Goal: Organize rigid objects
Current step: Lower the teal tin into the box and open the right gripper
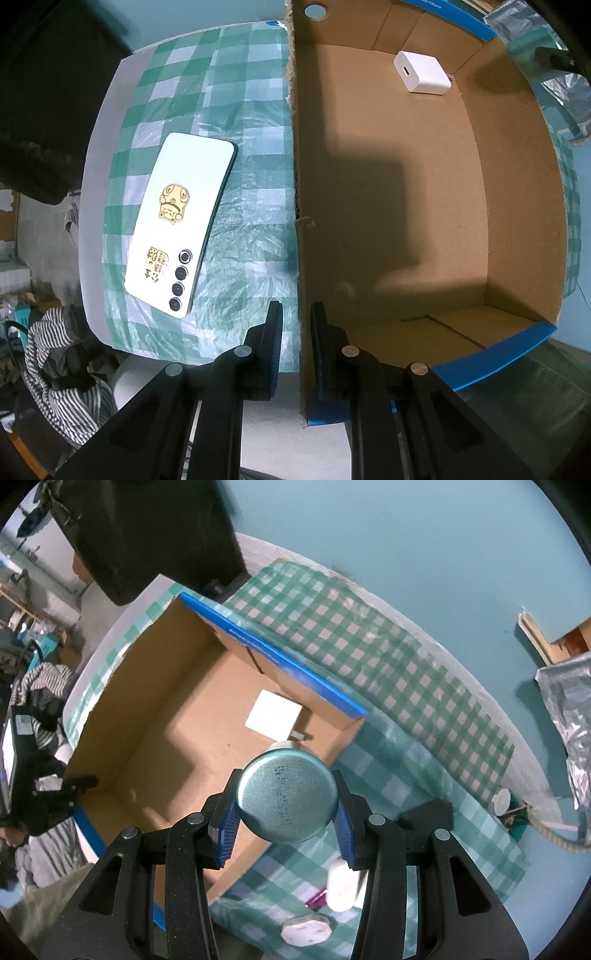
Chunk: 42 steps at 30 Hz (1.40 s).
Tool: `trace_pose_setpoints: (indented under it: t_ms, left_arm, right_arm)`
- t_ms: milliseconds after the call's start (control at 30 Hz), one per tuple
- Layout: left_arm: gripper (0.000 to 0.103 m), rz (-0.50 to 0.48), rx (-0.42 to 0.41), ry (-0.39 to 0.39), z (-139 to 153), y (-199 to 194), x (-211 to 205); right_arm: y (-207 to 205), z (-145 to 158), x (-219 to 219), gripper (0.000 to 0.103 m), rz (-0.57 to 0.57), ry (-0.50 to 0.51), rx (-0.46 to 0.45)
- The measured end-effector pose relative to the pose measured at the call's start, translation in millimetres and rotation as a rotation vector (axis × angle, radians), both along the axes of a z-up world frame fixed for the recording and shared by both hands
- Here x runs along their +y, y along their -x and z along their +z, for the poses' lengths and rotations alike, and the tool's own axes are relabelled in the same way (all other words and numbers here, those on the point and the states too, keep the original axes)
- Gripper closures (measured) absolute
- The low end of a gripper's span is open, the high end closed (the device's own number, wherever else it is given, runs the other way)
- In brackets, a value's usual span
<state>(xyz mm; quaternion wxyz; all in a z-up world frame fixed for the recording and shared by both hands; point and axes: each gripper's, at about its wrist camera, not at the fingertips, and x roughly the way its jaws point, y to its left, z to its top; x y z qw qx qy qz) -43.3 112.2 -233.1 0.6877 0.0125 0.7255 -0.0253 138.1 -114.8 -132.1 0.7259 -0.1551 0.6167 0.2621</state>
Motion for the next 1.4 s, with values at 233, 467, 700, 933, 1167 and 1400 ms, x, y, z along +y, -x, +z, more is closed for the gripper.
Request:
trace_pose_setpoints:
  t_ms: [233, 467, 700, 933, 1167, 1400]
  left_arm:
    - [0.088, 0.007, 0.003, -0.002, -3.0, 3.3, 3.4]
    - [0.088, 0.005, 0.006, -0.001, -6.0, 3.3, 3.4]
    - [0.088, 0.007, 0.003, 0.001, -5.3, 1.8, 2.4]
    - [0.088, 0.007, 0.008, 0.001, -5.7, 0.9, 2.8]
    - [0.088, 0.005, 0.007, -0.001, -4.3, 0.6, 1.2]
    - [0.088, 0.004, 0.005, -0.002, -3.6, 2.3, 0.6]
  right_arm:
    - [-5.6, -19.5, 14.6, 0.059, 0.009, 0.010, 0.022]
    - [-17.6, -32.4, 19.1, 0.059, -0.002, 0.036, 0.045]
    - [-14.5, -45.4, 19.9, 0.059, 0.019, 0.067, 0.073]
    - [-11.9, -49.3, 17.5, 0.059, 0.016, 0.054, 0.070]
    - [-10.1, -50.6, 18.8, 0.055, 0.030, 0.075, 0.069]
    - [-6.9, -48.6, 19.2, 0.052, 0.019, 0.063, 0.068]
